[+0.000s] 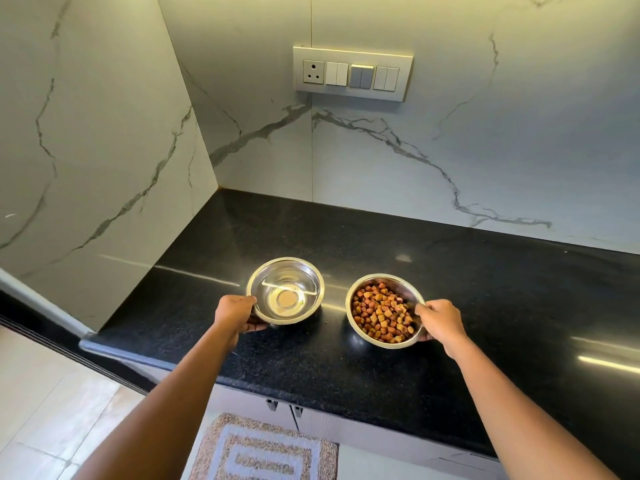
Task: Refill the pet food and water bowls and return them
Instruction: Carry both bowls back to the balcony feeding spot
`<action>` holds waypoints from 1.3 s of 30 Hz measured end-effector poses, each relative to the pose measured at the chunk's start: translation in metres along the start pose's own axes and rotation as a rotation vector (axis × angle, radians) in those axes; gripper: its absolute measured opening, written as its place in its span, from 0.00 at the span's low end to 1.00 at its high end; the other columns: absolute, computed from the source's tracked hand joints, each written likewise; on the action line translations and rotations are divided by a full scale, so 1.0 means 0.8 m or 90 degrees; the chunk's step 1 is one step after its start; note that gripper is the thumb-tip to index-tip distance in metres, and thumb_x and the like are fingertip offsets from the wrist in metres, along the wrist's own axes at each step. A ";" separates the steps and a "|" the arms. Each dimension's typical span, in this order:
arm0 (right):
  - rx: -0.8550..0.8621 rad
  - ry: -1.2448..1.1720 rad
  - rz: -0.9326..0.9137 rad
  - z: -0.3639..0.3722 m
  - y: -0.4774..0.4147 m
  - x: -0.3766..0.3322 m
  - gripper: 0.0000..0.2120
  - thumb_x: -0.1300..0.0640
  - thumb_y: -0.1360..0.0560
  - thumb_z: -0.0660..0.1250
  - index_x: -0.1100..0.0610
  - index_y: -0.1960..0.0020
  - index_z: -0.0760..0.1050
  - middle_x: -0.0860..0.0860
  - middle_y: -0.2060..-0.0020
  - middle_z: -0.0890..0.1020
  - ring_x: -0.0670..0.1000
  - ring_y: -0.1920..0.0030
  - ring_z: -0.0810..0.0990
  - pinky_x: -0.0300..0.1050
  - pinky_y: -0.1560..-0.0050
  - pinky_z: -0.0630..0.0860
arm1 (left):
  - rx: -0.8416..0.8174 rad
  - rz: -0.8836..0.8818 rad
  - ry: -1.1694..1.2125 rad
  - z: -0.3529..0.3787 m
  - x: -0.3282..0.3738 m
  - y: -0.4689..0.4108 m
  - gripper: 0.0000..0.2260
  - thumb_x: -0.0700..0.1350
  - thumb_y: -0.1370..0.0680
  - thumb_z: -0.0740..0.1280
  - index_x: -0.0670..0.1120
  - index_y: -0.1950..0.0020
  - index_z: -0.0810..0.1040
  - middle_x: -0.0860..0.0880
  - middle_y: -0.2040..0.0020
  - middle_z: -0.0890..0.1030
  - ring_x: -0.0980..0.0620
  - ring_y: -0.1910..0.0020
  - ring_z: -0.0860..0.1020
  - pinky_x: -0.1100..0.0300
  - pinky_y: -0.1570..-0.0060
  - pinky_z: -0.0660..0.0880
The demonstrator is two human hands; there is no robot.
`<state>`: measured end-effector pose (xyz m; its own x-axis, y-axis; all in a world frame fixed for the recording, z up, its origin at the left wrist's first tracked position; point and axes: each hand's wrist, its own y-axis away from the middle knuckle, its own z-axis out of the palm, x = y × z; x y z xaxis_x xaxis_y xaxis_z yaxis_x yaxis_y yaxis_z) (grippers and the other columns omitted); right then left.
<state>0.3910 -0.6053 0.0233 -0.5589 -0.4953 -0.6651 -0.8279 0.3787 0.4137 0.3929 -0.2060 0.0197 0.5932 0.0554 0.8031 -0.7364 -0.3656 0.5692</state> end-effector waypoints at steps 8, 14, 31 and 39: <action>0.027 -0.021 -0.012 0.004 0.002 0.005 0.12 0.58 0.18 0.67 0.59 0.57 0.83 0.55 0.62 0.86 0.50 0.66 0.87 0.37 0.76 0.77 | 0.022 0.030 -0.009 0.002 -0.008 -0.003 0.09 0.34 0.19 0.66 0.30 0.56 0.81 0.36 0.71 0.82 0.44 0.75 0.83 0.55 0.73 0.82; 0.019 -0.047 -0.034 0.007 0.011 -0.003 0.12 0.61 0.18 0.67 0.62 0.58 0.83 0.58 0.63 0.86 0.53 0.66 0.87 0.39 0.76 0.78 | 0.064 0.051 0.006 0.006 -0.020 0.002 0.08 0.33 0.22 0.66 0.30 0.58 0.82 0.35 0.70 0.83 0.41 0.74 0.84 0.57 0.75 0.81; -0.027 -0.044 -0.117 0.036 0.021 -0.053 0.12 0.60 0.19 0.68 0.61 0.59 0.85 0.57 0.64 0.86 0.53 0.66 0.87 0.43 0.73 0.82 | 0.159 0.048 0.049 -0.059 -0.043 0.050 0.08 0.36 0.22 0.69 0.35 0.59 0.84 0.37 0.65 0.85 0.40 0.68 0.86 0.54 0.71 0.83; -0.083 -0.023 -0.195 0.099 0.051 -0.099 0.15 0.60 0.20 0.68 0.60 0.64 0.85 0.55 0.67 0.86 0.50 0.72 0.86 0.41 0.76 0.80 | 0.234 0.060 0.083 -0.140 -0.077 0.092 0.11 0.37 0.22 0.68 0.37 0.64 0.81 0.43 0.75 0.82 0.45 0.73 0.84 0.48 0.66 0.85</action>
<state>0.4051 -0.4884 0.0435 -0.2835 -0.5421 -0.7910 -0.9573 0.1120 0.2664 0.2658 -0.1322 0.0314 0.4641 0.1147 0.8783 -0.6063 -0.6818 0.4094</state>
